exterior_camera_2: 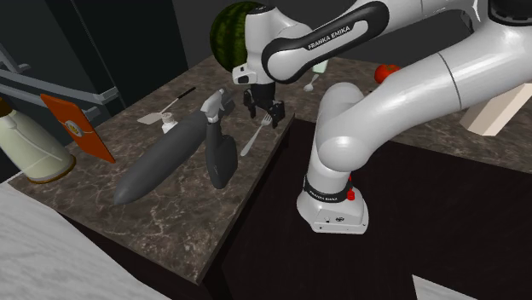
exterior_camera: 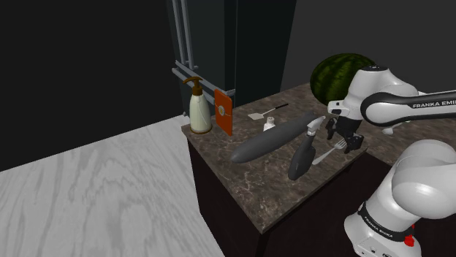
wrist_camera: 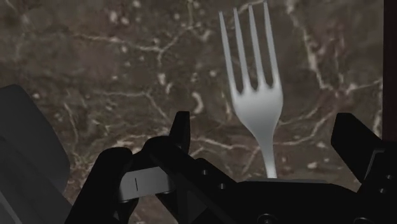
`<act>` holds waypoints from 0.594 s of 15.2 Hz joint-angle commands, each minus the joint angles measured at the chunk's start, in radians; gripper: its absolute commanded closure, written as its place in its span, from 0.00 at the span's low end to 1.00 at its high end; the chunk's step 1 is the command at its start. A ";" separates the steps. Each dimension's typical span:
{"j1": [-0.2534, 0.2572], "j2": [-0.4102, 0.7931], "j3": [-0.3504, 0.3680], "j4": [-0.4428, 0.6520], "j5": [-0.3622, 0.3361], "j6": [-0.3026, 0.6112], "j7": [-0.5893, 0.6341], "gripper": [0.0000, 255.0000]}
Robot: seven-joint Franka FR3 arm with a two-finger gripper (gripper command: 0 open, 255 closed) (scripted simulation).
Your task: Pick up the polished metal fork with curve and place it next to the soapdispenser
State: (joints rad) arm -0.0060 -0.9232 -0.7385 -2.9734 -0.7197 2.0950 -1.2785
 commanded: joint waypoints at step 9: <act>-0.001 0.001 -0.002 -0.002 -0.002 0.003 0.000 1.00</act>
State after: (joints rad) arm -0.0071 -0.9236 -0.7388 -2.9736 -0.7192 2.0932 -1.2787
